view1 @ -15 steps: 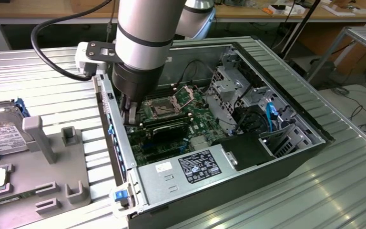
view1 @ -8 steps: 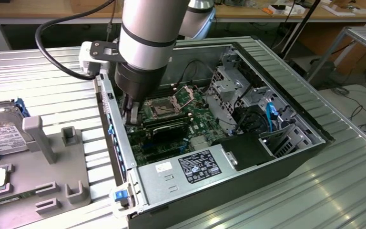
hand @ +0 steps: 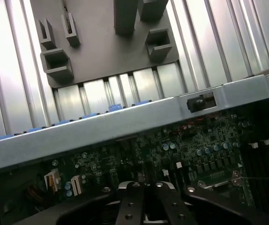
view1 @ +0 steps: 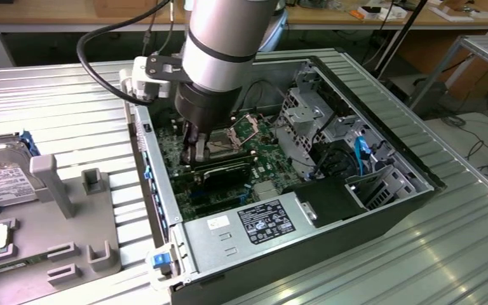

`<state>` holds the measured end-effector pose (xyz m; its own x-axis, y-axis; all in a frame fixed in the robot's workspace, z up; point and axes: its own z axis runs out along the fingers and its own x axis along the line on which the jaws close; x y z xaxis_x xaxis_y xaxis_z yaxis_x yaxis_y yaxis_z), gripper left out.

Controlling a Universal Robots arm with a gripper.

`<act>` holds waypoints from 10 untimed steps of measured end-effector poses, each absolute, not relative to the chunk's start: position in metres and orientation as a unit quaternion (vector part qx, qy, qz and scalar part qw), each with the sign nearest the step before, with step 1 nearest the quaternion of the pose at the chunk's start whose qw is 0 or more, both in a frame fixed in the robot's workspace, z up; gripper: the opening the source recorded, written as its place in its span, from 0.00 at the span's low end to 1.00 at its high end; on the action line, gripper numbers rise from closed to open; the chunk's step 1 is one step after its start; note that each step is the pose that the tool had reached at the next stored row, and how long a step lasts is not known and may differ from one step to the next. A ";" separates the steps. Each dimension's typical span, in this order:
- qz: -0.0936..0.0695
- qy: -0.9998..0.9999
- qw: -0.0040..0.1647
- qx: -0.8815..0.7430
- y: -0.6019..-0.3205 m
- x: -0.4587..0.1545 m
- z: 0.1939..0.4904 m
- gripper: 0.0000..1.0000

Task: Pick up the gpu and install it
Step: 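Press down on the gpu until it lock into place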

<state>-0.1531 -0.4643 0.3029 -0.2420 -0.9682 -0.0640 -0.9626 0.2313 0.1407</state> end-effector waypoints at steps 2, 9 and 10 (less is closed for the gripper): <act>-0.071 -0.784 0.013 0.617 -0.464 -0.150 0.303 0.11; -0.054 -0.783 -0.008 0.620 -0.466 -0.133 0.300 0.11; -0.052 -0.783 -0.011 0.620 -0.467 -0.129 0.299 0.11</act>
<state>-0.1293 -0.4666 0.2994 -0.2307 -0.9696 -0.0819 -0.9719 0.2256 0.0671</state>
